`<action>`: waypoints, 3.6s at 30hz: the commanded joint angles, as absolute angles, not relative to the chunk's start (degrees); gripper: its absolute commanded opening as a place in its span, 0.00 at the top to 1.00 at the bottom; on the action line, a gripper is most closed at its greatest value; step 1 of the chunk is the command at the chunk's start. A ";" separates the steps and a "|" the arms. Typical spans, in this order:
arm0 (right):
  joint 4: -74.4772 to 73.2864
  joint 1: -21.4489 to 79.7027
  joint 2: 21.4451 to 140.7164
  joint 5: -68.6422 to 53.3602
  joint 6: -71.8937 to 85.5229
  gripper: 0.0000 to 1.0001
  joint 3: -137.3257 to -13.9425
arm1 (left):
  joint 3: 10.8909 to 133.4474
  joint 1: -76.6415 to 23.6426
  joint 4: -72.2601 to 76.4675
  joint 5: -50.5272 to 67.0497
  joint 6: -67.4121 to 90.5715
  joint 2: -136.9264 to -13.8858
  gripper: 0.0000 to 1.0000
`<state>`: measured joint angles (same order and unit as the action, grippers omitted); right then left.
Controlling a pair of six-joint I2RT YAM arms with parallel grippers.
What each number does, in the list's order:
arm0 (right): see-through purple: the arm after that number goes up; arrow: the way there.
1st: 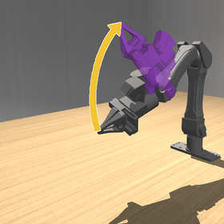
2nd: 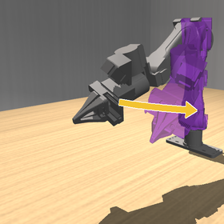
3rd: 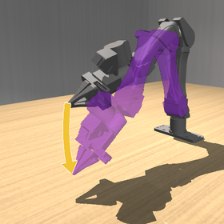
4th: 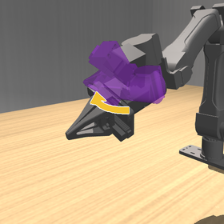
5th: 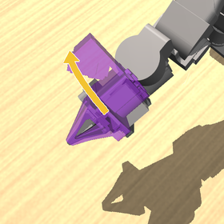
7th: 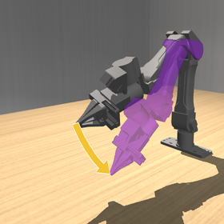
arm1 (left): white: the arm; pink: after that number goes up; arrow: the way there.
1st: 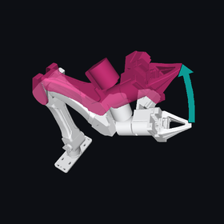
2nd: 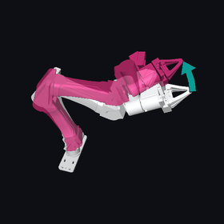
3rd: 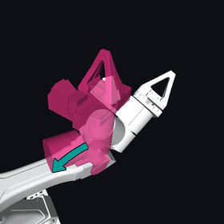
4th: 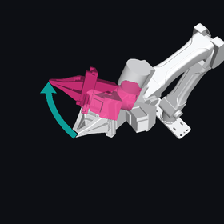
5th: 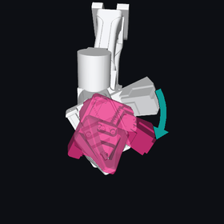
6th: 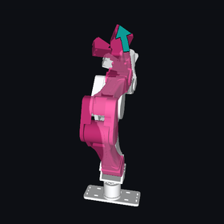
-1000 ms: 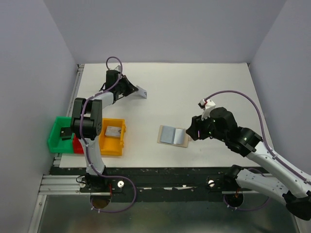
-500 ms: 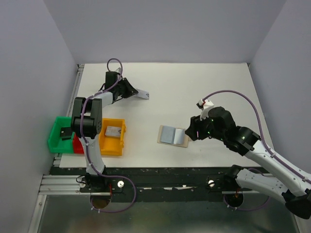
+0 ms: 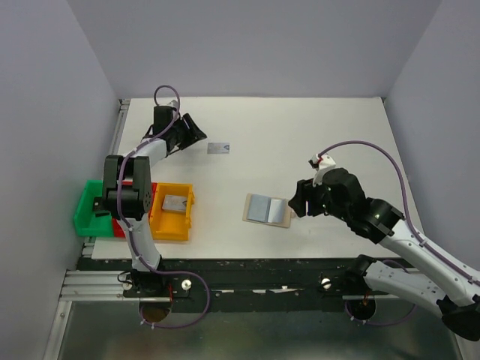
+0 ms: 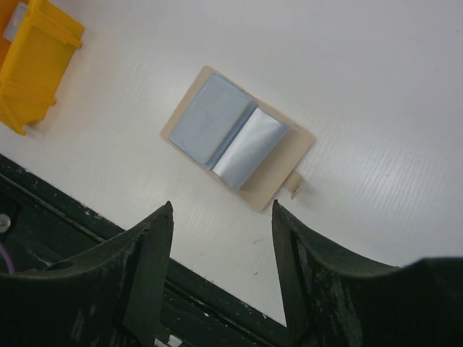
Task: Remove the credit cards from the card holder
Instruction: Place the credit card at the center of the board, then remove the credit card from the card holder.
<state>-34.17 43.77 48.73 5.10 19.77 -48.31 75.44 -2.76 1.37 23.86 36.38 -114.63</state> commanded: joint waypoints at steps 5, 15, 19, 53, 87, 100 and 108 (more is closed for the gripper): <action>-34.98 40.17 51.93 11.35 26.89 0.27 -43.69 | 64.62 -8.77 -2.02 4.34 32.88 -93.72 0.27; -31.20 37.97 59.06 7.47 29.62 0.26 -37.88 | 50.28 -26.72 -9.58 -10.74 40.33 -74.37 0.01; -29.71 37.97 63.18 7.56 30.58 0.27 -37.62 | 41.34 -26.81 -3.37 -3.88 45.17 -67.08 0.01; -24.43 32.52 70.93 -2.63 22.15 1.00 -41.05 | 40.34 -39.20 4.65 10.54 46.49 -79.01 0.20; -23.55 32.08 69.52 -3.87 21.36 1.00 -40.61 | 45.96 -40.52 3.96 16.53 43.33 -91.85 0.20; -23.38 32.17 69.96 -4.57 21.27 1.00 -40.69 | 46.23 -40.52 3.77 17.84 42.54 -93.16 0.22; -22.50 32.08 70.58 -5.45 21.71 1.00 -40.25 | 46.76 -41.31 7.38 23.02 40.87 -94.74 0.25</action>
